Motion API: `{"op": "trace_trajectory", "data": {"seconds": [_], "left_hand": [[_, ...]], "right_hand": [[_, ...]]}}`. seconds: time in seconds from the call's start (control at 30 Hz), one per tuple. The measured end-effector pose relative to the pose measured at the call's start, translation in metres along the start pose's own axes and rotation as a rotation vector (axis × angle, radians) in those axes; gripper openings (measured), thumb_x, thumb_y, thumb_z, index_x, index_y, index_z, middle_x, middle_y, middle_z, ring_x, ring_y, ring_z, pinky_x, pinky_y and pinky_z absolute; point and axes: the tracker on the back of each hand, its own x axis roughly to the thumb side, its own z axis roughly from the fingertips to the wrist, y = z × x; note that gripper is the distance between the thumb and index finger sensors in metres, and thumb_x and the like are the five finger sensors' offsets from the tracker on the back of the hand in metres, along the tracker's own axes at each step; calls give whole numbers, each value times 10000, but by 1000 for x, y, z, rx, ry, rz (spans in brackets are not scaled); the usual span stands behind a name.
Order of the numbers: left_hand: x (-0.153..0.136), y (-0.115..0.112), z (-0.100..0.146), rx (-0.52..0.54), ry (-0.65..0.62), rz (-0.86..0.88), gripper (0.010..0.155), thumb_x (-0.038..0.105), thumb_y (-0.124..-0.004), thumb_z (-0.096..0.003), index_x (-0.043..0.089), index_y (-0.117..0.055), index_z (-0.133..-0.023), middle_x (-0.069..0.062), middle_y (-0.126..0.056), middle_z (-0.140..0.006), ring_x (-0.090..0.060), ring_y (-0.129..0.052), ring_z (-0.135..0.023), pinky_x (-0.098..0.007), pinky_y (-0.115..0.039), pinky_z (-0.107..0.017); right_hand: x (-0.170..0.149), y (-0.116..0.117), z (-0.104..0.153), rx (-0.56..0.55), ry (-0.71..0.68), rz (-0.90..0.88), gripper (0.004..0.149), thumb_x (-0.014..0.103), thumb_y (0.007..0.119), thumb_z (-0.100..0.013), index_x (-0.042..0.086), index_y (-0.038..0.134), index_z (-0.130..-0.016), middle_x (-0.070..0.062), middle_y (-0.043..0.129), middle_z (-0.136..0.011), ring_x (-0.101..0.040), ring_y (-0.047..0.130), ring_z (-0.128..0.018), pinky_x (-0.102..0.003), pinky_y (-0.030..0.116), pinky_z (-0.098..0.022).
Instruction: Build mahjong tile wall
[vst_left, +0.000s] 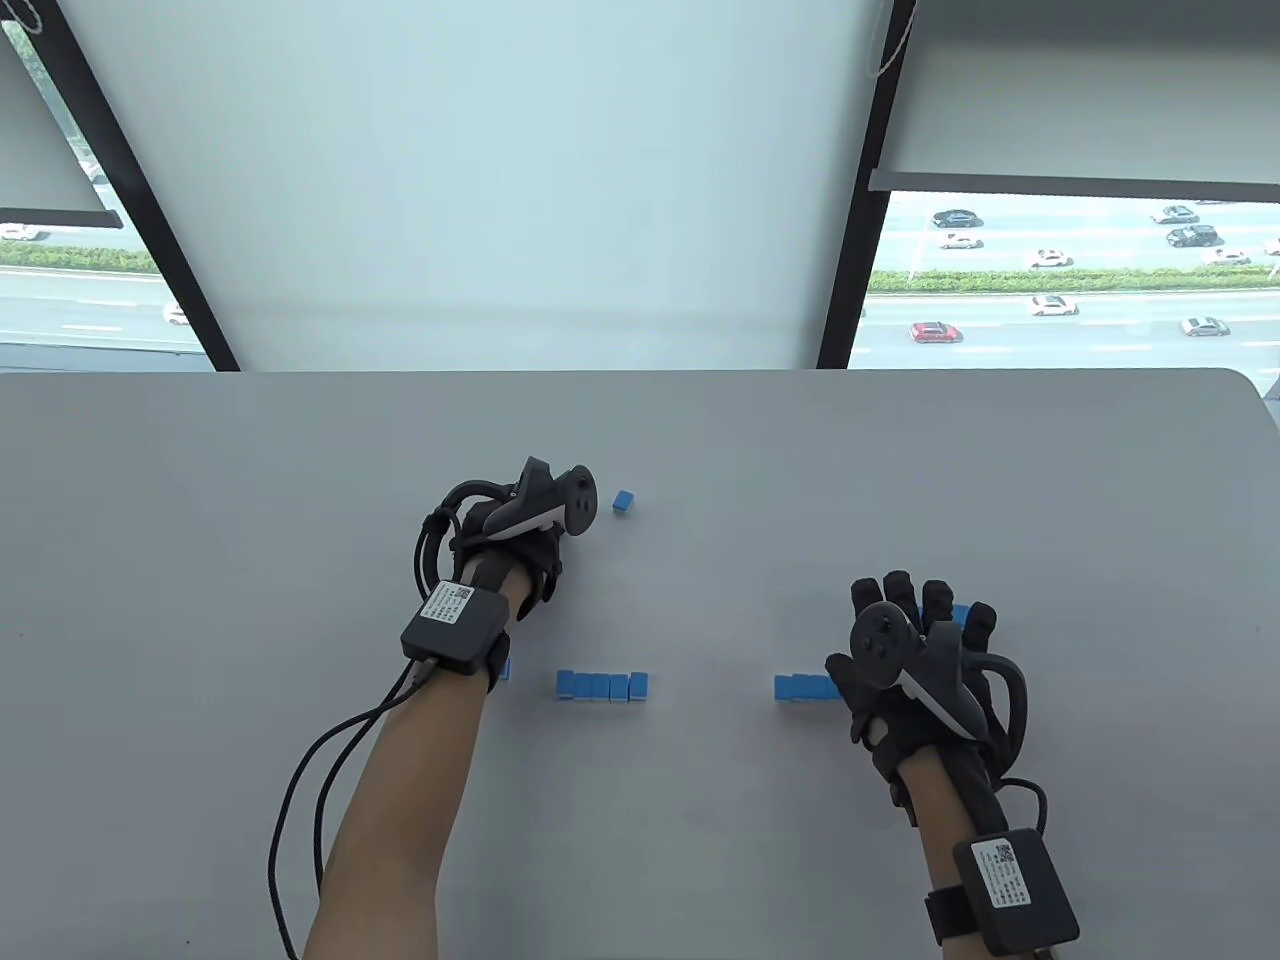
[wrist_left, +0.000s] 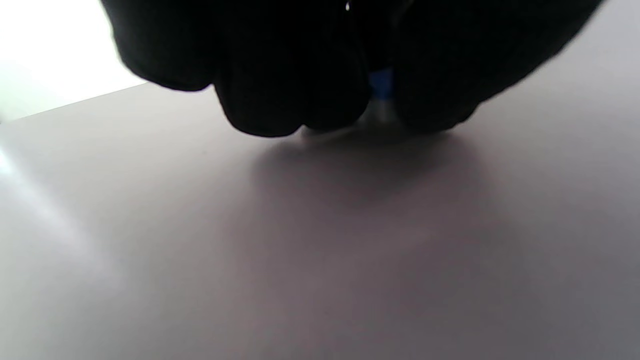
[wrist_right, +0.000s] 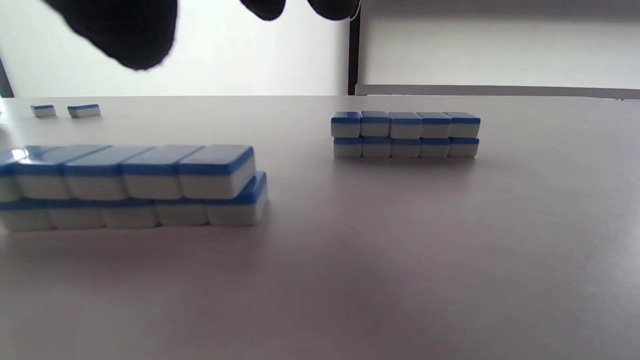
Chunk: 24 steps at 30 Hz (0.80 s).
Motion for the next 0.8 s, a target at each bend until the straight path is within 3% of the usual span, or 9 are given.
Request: {"op": "trace_trajectory", "data": {"seconds": [0.17,0.27,0.53,0.67,0.8], "left_hand": [[-3,5,9,-46,2,-4,591,445,-880,-388,285,-717,-933,68,-908,-803,-201,-983,-670,-508,-810,-574],[-10,13,25,-20,-18,23,594,431,-886,-387,261,-724,-933,53,-909,-805,-210,-982,-672,-518,-807,-574],[-45,31,103,160,-61,94,607,418,-895,-386,224,-732,-939,33,-910,-801,-224,-980,-660,-527,-807,-569],[-63,22,144,252,-58,140,605,415,-899,-386,217,-747,-937,30,-920,-800,-227,-984,-664,-531,-808,-570],[-79,-2,174,303,-40,216,601,423,-900,-387,251,-749,-943,37,-883,-834,-232,-947,-703,-532,-777,-598]], "right_hand": [[1,0,0,1,-3,-6,795,636,702,-438,370,328,-1086,48,264,-1180,-366,237,-1066,-636,140,-682],[0,-1,0,-1,-4,-13,795,637,702,-438,370,328,-1086,46,264,-1180,-367,237,-1066,-637,140,-682],[2,0,0,7,-17,-27,793,637,700,-440,369,327,-1086,48,262,-1181,-366,236,-1066,-636,139,-682],[4,0,0,10,-27,-29,796,639,700,-437,370,327,-1086,48,260,-1181,-366,235,-1066,-636,140,-682],[6,2,0,14,-33,-25,796,639,701,-436,370,328,-1086,46,262,-1181,-366,235,-1066,-637,139,-682]]}}
